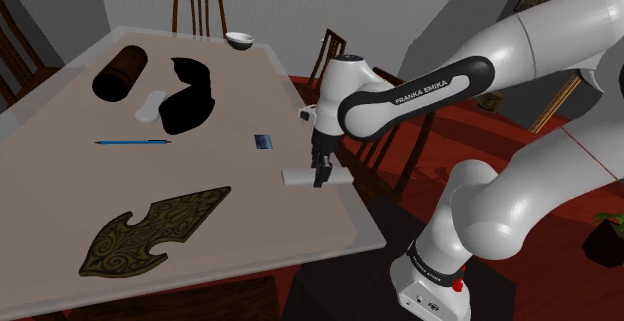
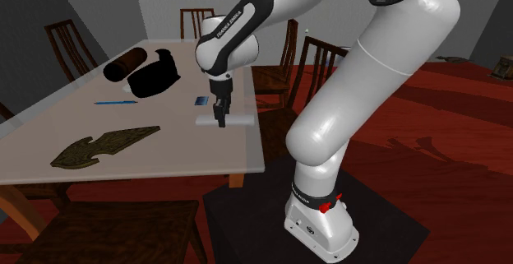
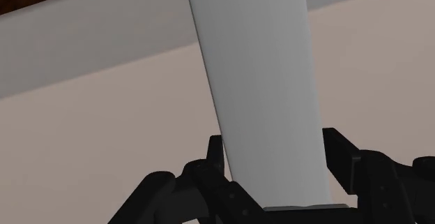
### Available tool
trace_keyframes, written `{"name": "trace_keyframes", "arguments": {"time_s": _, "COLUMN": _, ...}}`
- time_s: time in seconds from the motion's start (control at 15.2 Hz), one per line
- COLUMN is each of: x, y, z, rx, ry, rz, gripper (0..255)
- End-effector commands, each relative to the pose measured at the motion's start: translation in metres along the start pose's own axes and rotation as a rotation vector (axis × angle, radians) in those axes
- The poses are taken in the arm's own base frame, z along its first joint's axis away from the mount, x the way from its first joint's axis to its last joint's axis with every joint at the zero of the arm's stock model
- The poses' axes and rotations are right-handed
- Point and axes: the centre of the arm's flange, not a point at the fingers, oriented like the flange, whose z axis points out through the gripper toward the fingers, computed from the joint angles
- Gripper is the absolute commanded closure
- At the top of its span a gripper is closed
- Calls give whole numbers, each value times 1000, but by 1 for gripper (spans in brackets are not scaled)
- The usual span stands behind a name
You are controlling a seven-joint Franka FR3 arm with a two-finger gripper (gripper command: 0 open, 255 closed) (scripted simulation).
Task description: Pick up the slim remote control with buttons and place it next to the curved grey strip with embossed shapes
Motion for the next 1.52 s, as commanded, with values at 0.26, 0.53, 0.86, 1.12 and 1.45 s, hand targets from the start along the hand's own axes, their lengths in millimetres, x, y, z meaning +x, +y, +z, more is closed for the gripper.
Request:
{"name": "trace_keyframes", "arguments": {"time_s": 0.26, "x": 0, "y": 0, "z": -33, "rx": 0, "ry": 0, "rz": 0, "gripper": 255}}
{"name": "trace_keyframes", "arguments": {"time_s": 0.53, "x": -1, "y": -1, "z": -54, "rx": 0, "ry": 0, "rz": 0, "gripper": 255}}
{"name": "trace_keyframes", "arguments": {"time_s": 0.86, "x": -1, "y": -1, "z": -80, "rx": 0, "ry": 0, "rz": 0, "gripper": 255}}
{"name": "trace_keyframes", "arguments": {"time_s": 1.12, "x": -1, "y": -2, "z": -101, "rx": 0, "ry": 0, "rz": 0, "gripper": 255}}
{"name": "trace_keyframes", "arguments": {"time_s": 1.45, "x": -1, "y": -2, "z": -128, "rx": 0, "ry": 0, "rz": 0, "gripper": 255}}
